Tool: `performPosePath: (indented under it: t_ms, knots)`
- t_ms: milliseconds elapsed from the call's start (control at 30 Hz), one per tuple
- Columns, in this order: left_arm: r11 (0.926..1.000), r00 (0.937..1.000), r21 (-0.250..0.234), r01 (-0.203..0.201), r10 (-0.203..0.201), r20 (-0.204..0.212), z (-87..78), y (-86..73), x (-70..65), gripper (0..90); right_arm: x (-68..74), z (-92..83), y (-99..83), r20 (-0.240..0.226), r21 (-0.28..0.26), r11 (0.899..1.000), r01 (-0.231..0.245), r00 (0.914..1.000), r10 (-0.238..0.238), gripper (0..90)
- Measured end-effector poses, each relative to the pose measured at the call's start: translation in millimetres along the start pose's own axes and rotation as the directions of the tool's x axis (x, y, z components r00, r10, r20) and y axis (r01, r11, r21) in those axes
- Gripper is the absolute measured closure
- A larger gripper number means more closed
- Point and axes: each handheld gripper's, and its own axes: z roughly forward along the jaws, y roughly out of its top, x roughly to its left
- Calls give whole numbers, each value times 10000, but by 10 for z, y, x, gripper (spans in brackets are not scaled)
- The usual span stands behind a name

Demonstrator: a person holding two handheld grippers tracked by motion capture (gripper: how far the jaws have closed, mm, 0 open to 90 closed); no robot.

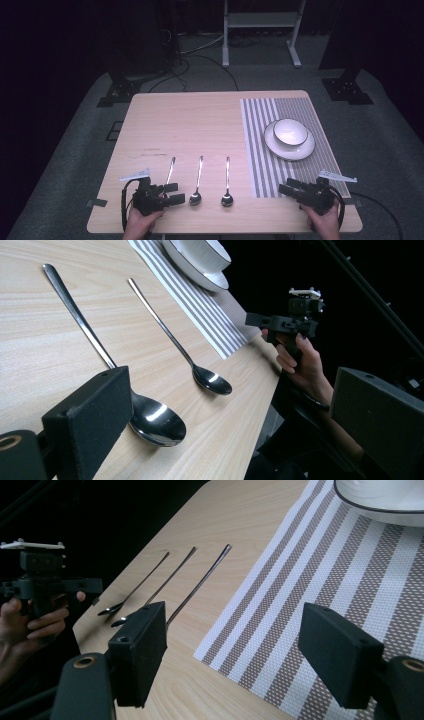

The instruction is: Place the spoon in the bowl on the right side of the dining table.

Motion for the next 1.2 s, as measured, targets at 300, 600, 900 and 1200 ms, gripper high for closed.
performPosePath:
  t_ms: [300,600,900,1200]
  knots:
    - [10000,10000,33,-60,60,9,4,-4,-23,24,17,69,93,-195,218,9998,36,9998,-32,263]
    - [9998,9999,148,-100,98,88,25,-7,-35,24,86,213,153,-318,786,9967,222,9993,-198,263]
    - [9998,9998,202,-79,75,195,39,-7,-38,24,153,358,222,-558,1021,9943,304,9981,-248,262]
    - [9997,9997,249,-27,21,243,56,-4,-47,24,222,482,303,-727,1220,9915,462,9966,-375,263]
